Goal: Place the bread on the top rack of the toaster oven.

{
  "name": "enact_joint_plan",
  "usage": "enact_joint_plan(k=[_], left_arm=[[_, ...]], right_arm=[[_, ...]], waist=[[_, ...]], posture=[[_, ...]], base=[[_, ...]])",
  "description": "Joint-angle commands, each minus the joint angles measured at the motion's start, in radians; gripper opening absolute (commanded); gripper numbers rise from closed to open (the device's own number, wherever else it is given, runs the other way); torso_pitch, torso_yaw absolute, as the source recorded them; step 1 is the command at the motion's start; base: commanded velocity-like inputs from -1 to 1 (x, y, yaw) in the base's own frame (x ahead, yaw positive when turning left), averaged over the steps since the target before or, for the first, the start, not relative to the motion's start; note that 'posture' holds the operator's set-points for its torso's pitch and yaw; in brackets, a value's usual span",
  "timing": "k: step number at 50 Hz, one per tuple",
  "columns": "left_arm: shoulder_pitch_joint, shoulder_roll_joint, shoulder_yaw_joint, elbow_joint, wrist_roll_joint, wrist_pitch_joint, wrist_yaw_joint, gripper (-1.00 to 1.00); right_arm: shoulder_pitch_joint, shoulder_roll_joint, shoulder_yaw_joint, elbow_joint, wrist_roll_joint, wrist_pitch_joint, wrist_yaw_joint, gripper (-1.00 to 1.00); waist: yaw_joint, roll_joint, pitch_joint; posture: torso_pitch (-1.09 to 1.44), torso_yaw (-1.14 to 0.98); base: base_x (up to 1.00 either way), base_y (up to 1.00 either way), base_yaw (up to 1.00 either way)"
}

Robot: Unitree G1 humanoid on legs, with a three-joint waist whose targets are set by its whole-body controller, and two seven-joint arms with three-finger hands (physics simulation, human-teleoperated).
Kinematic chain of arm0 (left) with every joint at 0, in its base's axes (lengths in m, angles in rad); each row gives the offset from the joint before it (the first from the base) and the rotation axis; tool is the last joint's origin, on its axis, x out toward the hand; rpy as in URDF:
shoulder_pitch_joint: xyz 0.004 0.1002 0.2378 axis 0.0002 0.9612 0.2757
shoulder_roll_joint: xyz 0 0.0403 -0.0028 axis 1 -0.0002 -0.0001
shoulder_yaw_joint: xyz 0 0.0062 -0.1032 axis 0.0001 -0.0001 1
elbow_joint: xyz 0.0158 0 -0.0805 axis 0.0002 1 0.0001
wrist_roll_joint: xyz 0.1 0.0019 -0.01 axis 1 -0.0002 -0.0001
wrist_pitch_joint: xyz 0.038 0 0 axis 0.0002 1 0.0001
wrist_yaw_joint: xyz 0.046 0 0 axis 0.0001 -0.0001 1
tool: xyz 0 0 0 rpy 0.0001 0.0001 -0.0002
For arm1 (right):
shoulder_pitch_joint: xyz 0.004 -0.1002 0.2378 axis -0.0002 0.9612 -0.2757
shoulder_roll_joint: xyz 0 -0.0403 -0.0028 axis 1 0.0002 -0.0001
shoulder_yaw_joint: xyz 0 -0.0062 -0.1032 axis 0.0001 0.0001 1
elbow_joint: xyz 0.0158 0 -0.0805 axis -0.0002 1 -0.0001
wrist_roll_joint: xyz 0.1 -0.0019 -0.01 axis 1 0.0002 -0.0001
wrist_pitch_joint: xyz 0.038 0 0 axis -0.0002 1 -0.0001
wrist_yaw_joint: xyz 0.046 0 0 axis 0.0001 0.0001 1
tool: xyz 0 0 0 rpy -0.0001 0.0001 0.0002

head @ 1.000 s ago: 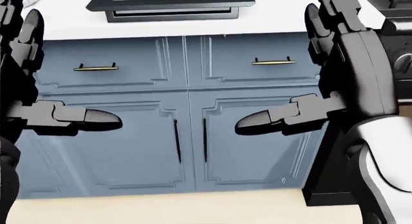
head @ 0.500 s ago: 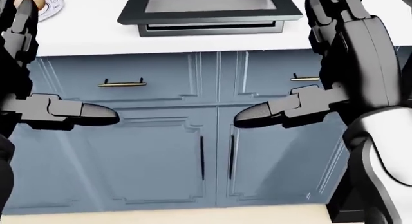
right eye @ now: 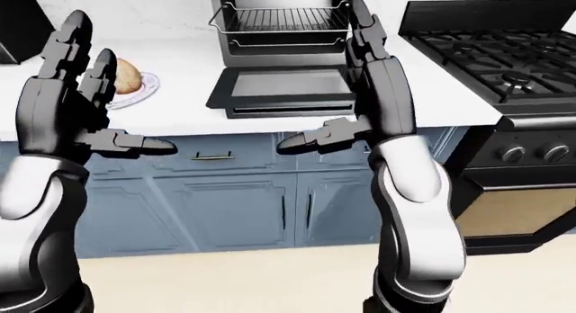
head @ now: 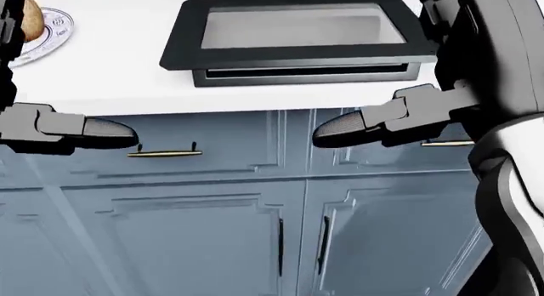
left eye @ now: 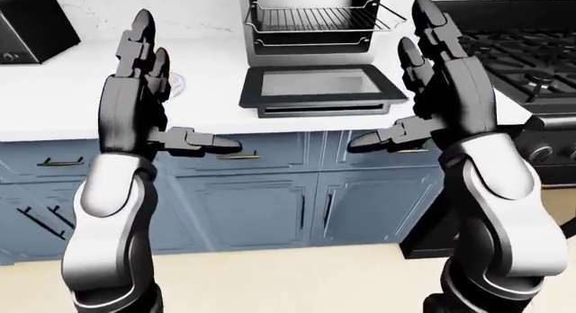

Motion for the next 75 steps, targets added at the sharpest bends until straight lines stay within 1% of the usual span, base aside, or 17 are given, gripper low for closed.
enact_joint_plan(k=[1, 4, 6, 16, 20, 21, 24, 29, 32, 35, 38, 40, 51, 55, 64, 68, 75], left_arm=[[-0.037, 0.022, 0.026, -0.039, 0.001, -0.026, 0.015, 1.00], [-0.033, 0.035, 0.037, -0.048, -0.012, -0.022, 0.017, 1.00], [-0.024, 0.046, 0.057, -0.060, -0.027, -0.015, 0.011, 1.00], [-0.014, 0.052, 0.058, -0.073, -0.033, -0.014, 0.017, 1.00], [-0.017, 0.051, 0.049, -0.055, -0.026, -0.030, 0.020, 1.00], [-0.015, 0.053, 0.055, -0.060, -0.029, -0.027, 0.016, 1.00], [-0.017, 0.057, 0.060, -0.059, -0.030, -0.026, 0.014, 1.00], [-0.013, 0.053, 0.054, -0.057, -0.024, -0.032, 0.017, 1.00], [-0.002, 0.054, 0.062, -0.064, -0.026, -0.033, 0.014, 1.00], [-0.006, 0.048, 0.049, -0.056, -0.015, -0.041, 0.022, 1.00], [-0.007, 0.047, 0.049, -0.052, -0.010, -0.046, 0.020, 1.00], [-0.006, 0.044, 0.050, -0.053, -0.009, -0.047, 0.020, 1.00], [-0.001, 0.048, 0.058, -0.063, -0.017, -0.041, 0.013, 1.00], [0.003, 0.049, 0.059, -0.062, -0.017, -0.045, 0.013, 1.00], [0.000, 0.040, 0.042, -0.054, -0.003, -0.052, 0.016, 1.00], [0.001, 0.038, 0.044, -0.057, -0.001, -0.051, 0.013, 1.00], [0.011, 0.036, 0.054, -0.067, -0.006, -0.050, 0.007, 1.00]], right_arm=[[-0.079, -0.016, -0.004, -0.040, 0.009, 0.016, 0.007, 1.00], [-0.054, -0.015, 0.005, -0.044, 0.008, -0.010, 0.002, 1.00], [-0.104, -0.027, -0.009, -0.046, 0.017, 0.036, 0.007, 1.00], [-0.102, -0.033, -0.007, -0.049, 0.016, 0.019, 0.003, 1.00], [-0.130, -0.039, -0.006, -0.054, 0.016, 0.045, 0.004, 1.00], [-0.111, -0.036, -0.004, -0.056, 0.013, 0.024, 0.003, 1.00], [-0.139, -0.044, -0.002, -0.063, 0.014, 0.045, 0.008, 1.00], [-0.158, -0.052, -0.004, -0.066, 0.007, 0.050, 0.013, 1.00], [-0.157, -0.051, -0.005, -0.065, 0.006, 0.045, 0.015, 1.00], [-0.164, -0.052, -0.006, -0.069, 0.006, 0.050, 0.016, 1.00], [-0.171, -0.055, -0.003, -0.077, 0.004, 0.058, 0.017, 1.00], [-0.172, -0.058, -0.006, -0.082, 0.002, 0.059, 0.018, 1.00], [-0.186, -0.049, -0.007, -0.067, 0.001, 0.047, 0.013, 1.00], [-0.178, -0.049, -0.005, -0.073, 0.005, 0.039, 0.011, 1.00], [-0.184, -0.052, -0.009, -0.072, 0.014, 0.042, 0.007, 1.00], [-0.184, -0.053, -0.004, -0.075, 0.017, 0.044, 0.006, 1.00], [-0.180, -0.049, -0.010, -0.077, 0.025, 0.039, -0.003, 1.00]], waist=[[0.003, 0.006, -0.017], [-0.006, 0.049, -0.009], [-0.005, 0.111, -0.029], [0.010, 0.038, -0.025], [0.016, -0.050, -0.041], [0.013, 0.000, -0.012], [0.010, 0.021, -0.020], [0.007, 0.032, -0.046], [0.006, -0.007, -0.025], [0.007, -0.001, -0.036], [0.004, 0.041, -0.014], [-0.001, 0.104, -0.028], [-0.009, 0.026, -0.017], [-0.008, -0.040, -0.036], [-0.008, 0.022, 0.005], [-0.019, 0.129, -0.019], [0.002, 0.064, -0.004]], posture=[[0.00, 0.00], [0.00, 0.00], [0.00, 0.00], [0.00, 0.00], [0.00, 0.00], [0.00, 0.00], [0.00, 0.00], [0.00, 0.00], [0.00, 0.00], [0.00, 0.00], [0.00, 0.00], [0.00, 0.00], [0.00, 0.00], [0.00, 0.00], [0.00, 0.00], [0.00, 0.00], [0.00, 0.00]], base=[[0.21, 0.02, 0.00], [0.20, 0.01, 0.00], [0.20, 0.02, 0.00], [0.08, 0.04, 0.00], [0.06, 0.06, 0.00], [0.01, 0.00, 0.00], [0.00, 0.00, 0.00], [0.00, 0.05, 0.00], [0.00, 0.21, 0.00], [0.00, 0.21, 0.00], [0.00, 0.20, 0.00], [0.00, 0.21, 0.00], [0.00, 0.21, 0.00], [0.02, 0.17, 0.00], [0.28, 0.17, 0.00], [0.36, 0.18, 0.00], [0.35, 0.16, 0.00]])
